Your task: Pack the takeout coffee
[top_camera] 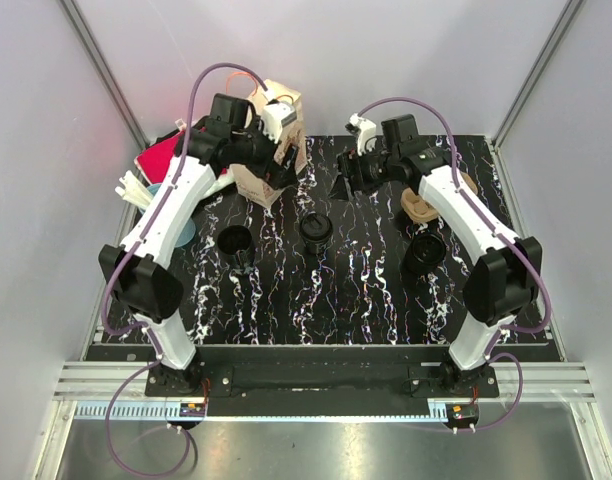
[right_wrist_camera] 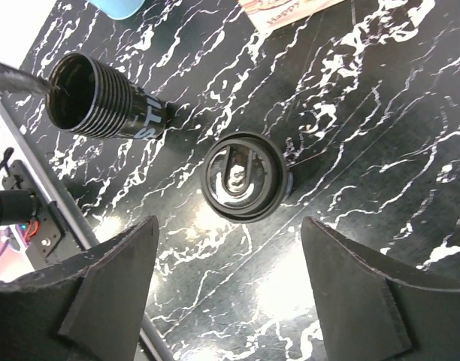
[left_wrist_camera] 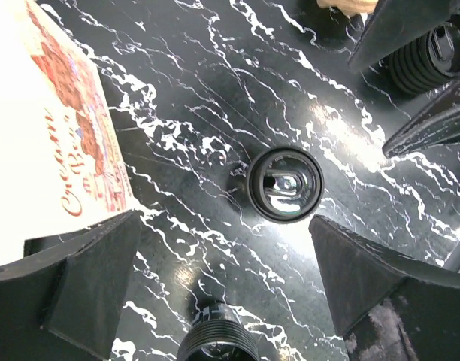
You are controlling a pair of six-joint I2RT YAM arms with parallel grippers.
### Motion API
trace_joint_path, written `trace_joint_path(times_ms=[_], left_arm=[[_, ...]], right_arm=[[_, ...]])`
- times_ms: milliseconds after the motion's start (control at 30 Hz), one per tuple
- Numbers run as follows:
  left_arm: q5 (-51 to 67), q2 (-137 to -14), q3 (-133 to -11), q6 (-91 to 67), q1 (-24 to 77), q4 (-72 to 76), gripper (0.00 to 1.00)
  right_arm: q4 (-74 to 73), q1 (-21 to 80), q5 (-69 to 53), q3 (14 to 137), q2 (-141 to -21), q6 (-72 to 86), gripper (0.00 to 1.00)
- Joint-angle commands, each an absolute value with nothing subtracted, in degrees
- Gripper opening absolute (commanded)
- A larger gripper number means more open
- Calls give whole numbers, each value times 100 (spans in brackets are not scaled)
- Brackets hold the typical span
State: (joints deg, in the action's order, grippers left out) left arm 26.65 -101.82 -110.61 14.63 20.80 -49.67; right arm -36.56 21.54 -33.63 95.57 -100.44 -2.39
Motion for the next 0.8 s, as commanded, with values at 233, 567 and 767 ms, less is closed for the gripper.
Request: trace_joint_path(times_ms=[233,567,767], left_arm=[[3146,-9458,-10240,1854,1662,-4842,99],[2822,-8500,-9633,2206,730,-5405,99],[3102,-8280,-9476,2092,45,-5634,99]], right_arm=[[-4401,2619,-3375,10194,-10466,-2713,81],[-6185,2698,-3656,12479,-12005,-5489,76],[-7014,3040,-3472,12991,-12454,-6459,71]])
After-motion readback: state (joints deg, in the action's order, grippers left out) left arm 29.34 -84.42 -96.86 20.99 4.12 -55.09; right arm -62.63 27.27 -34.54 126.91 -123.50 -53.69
